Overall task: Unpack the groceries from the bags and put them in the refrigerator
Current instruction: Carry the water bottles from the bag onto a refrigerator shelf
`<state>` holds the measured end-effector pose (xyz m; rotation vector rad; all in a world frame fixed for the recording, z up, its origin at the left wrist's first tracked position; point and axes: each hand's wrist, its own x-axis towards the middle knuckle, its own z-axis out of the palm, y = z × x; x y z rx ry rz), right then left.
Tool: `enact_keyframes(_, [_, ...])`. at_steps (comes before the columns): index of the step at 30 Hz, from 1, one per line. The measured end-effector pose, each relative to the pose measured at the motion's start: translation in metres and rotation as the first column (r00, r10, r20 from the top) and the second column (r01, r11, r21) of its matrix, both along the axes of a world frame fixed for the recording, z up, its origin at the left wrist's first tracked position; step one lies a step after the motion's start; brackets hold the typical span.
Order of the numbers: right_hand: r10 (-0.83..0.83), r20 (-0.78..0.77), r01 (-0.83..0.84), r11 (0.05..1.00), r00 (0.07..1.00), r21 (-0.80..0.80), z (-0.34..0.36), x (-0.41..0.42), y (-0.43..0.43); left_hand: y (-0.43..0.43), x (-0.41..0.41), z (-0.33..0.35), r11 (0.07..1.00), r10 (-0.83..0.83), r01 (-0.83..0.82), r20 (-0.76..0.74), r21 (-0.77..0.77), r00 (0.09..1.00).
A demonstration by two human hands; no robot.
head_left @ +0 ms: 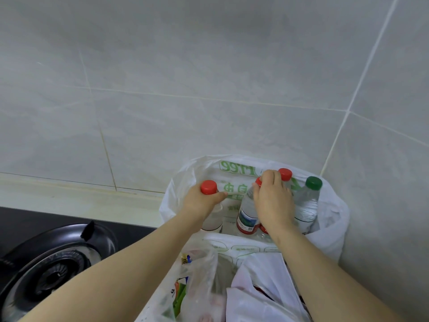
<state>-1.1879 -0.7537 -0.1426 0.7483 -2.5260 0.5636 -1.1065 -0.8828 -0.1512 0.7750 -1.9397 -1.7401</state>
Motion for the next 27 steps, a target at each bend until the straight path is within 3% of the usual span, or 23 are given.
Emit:
enact_keyframes(4, [0.039, 0.105, -0.031, 0.997, 0.994, -0.077, -0.003, -0.002, -0.006, -0.002, 0.006, -0.001, 0.996, -0.060, 0.063, 0.056, -0.056, 0.997])
enact_keyframes(8, [0.174, 0.326, -0.067, 0.947, 0.929, -0.315, -0.006, -0.002, -0.010, 0.002, 0.010, 0.003, 0.994, -0.113, 0.112, 0.080, 0.013, 0.990])
enact_keyframes(13, [0.396, 0.591, 0.012, 0.824, 0.703, -0.567, -0.005, 0.001, -0.009, 0.002, 0.015, 0.006, 0.987, -0.144, 0.137, 0.071, 0.087, 0.987])
enact_keyframes(19, [0.450, 0.609, -0.056, 0.831, 0.654, -0.554, 0.004, 0.009, -0.015, 0.000, 0.016, 0.005, 0.990, -0.116, 0.109, 0.072, 0.086, 0.991])
enact_keyframes(23, [0.447, 0.755, 0.038, 0.849, 0.480, -0.527, 0.012, 0.008, -0.018, -0.001, 0.013, 0.005, 0.989, -0.123, 0.116, 0.078, 0.086, 0.989])
enact_keyframes(27, [0.373, 0.834, 0.121, 0.883, 0.407, -0.454, 0.005, 0.008, -0.019, -0.004, 0.013, 0.004, 0.980, -0.154, 0.135, 0.119, 0.149, 0.981])
